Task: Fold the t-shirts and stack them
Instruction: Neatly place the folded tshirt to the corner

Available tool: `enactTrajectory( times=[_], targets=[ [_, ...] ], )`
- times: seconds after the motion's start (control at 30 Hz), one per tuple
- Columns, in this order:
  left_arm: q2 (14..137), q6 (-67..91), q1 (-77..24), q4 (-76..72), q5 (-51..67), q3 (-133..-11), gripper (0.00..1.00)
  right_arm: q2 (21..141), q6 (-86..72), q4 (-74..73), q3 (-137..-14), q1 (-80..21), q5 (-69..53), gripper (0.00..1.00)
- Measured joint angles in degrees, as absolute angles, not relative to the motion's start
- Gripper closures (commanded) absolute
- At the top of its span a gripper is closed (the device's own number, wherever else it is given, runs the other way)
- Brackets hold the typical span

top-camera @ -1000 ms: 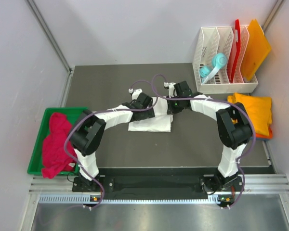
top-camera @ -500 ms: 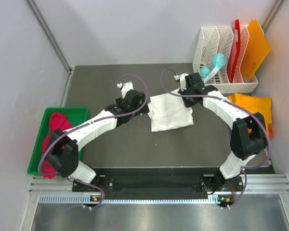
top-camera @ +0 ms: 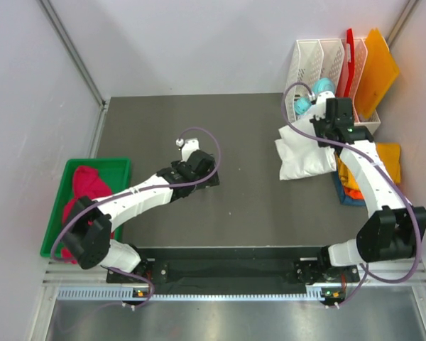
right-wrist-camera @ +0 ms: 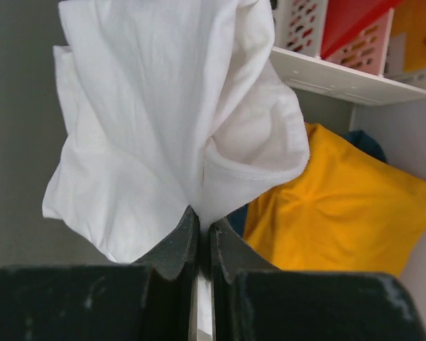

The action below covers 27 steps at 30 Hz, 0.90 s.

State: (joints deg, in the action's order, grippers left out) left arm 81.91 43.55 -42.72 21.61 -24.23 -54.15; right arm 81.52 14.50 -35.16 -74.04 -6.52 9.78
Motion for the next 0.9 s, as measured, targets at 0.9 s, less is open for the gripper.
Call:
enactTrajectory(
  times=[0.9],
  targets=[
    [87.85,47.05,-50.94,21.65,-26.02,-54.06,0.01,80.18,28.95,-39.86,-81.82,23.20,7.05,1.00]
  ],
)
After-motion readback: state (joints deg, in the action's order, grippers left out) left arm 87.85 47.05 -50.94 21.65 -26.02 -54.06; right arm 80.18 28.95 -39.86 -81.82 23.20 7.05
